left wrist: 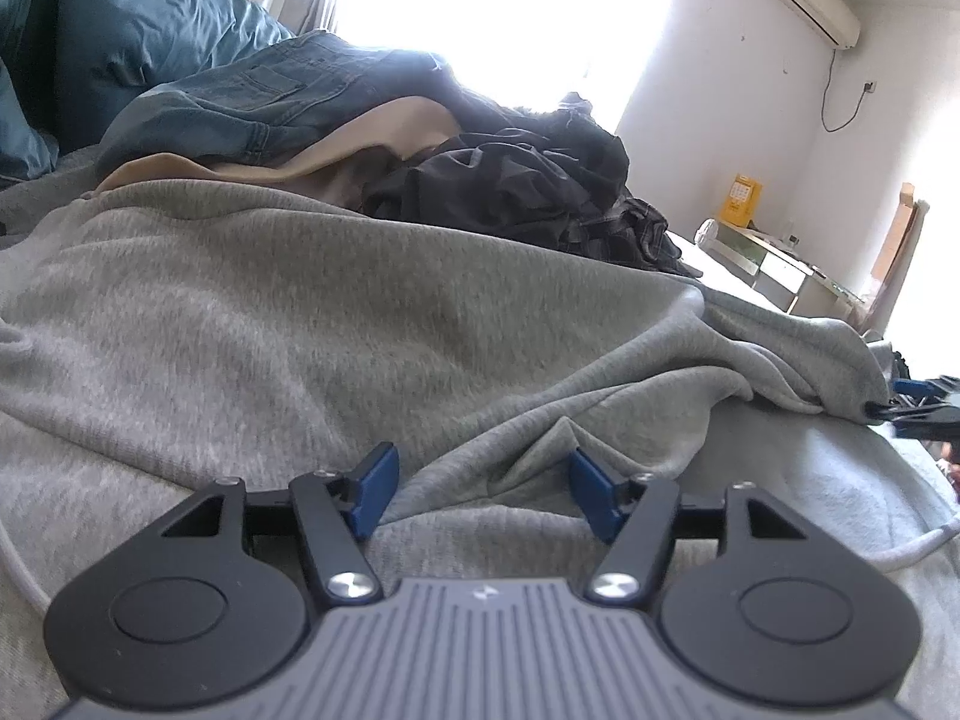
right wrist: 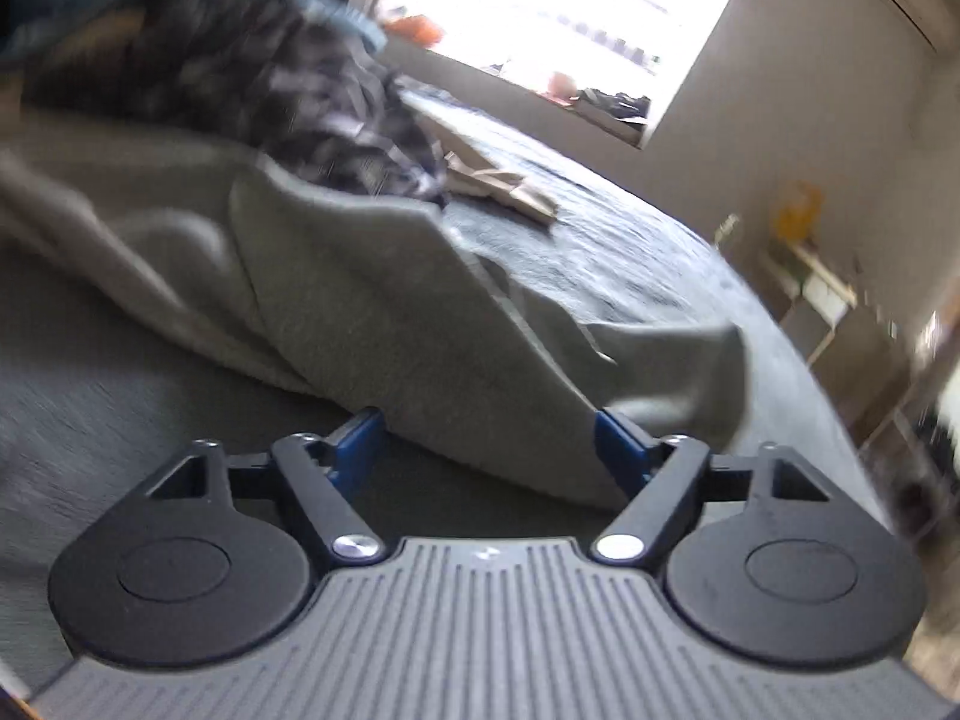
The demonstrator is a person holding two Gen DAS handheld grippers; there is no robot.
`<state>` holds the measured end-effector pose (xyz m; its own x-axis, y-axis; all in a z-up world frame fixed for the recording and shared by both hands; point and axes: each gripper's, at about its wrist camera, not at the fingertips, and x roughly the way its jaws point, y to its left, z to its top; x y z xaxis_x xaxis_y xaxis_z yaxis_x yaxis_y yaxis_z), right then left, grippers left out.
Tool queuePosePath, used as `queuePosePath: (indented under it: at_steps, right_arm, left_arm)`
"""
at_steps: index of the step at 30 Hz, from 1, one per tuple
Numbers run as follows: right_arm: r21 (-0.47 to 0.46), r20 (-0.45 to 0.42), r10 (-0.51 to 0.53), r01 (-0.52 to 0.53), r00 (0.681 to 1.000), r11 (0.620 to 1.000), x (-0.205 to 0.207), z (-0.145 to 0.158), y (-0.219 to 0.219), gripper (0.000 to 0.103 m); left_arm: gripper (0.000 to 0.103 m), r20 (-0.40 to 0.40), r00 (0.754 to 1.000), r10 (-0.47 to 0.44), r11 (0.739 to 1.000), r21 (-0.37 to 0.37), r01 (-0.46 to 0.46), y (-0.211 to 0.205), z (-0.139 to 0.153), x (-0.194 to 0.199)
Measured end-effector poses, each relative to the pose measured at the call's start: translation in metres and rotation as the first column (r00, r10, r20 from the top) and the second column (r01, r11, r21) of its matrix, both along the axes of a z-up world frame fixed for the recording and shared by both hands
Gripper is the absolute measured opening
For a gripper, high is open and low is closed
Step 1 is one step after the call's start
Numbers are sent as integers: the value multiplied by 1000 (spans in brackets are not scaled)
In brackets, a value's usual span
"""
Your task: Fold clothes
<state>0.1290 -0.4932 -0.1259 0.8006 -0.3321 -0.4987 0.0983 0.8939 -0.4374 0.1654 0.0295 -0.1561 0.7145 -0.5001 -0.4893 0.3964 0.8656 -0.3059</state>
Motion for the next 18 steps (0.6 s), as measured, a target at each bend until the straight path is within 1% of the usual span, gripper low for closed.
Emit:
queuePosePath:
  at_steps: [2, 4, 5, 6, 7, 8, 10, 11, 13, 14, 16, 18]
  right_arm:
    - [-51, -22, -28, 27, 999, 998, 19, -11, -5, 78]
    - [-75, -37, -46, 43, 998, 996, 32, -18, -10, 75]
    - [-74, -41, -50, 47, 998, 996, 35, -20, -14, 61]
    - [-58, -38, -52, 49, 998, 997, 36, -19, -17, 32]
    - [-32, -30, -56, 55, 998, 998, 36, -15, -20, 18]
    - [-9, -18, -59, 59, 998, 998, 34, -11, -23, 9]
    - [16, 31, -54, 54, 998, 998, 26, 1, -27, 6]
    - [15, 52, -50, 49, 997, 999, 24, 9, -28, 6]
    - [9, 89, -46, 45, 995, 999, 22, 25, -30, 6]
    - [6, 107, -45, 44, 993, 999, 24, 33, -31, 6]
    - [-2, 132, -48, 49, 990, 999, 38, 48, -33, 6]
    - [-6, 155, -63, 64, 986, 998, 61, 59, -40, 6]
  left_arm:
    - [65, 35, 999, 18, 1000, 20, -18, -3, 9, -5]
    - [68, 86, 996, 13, 1000, 17, -14, -8, 21, -10]
    - [69, 107, 994, 2, 1000, 23, -4, -13, 27, -12]
    - [72, 122, 992, -21, 999, 49, 15, -23, 33, -12]
    - [72, 135, 989, -52, 995, 93, 40, -36, 38, -11]
    - [72, 155, 984, -87, 987, 144, 64, -51, 41, -11]
    - [72, 201, 966, -160, 963, 245, 108, -82, 45, -13]
    - [72, 218, 956, -197, 950, 283, 131, -97, 46, -13]
    - [72, 228, 941, -252, 933, 315, 173, -118, 42, -12]
    - [72, 228, 937, -266, 926, 330, 183, -125, 40, -11]
    - [72, 219, 938, -268, 916, 359, 178, -135, 34, -9]
    - [72, 198, 944, -263, 913, 366, 178, -135, 29, -7]
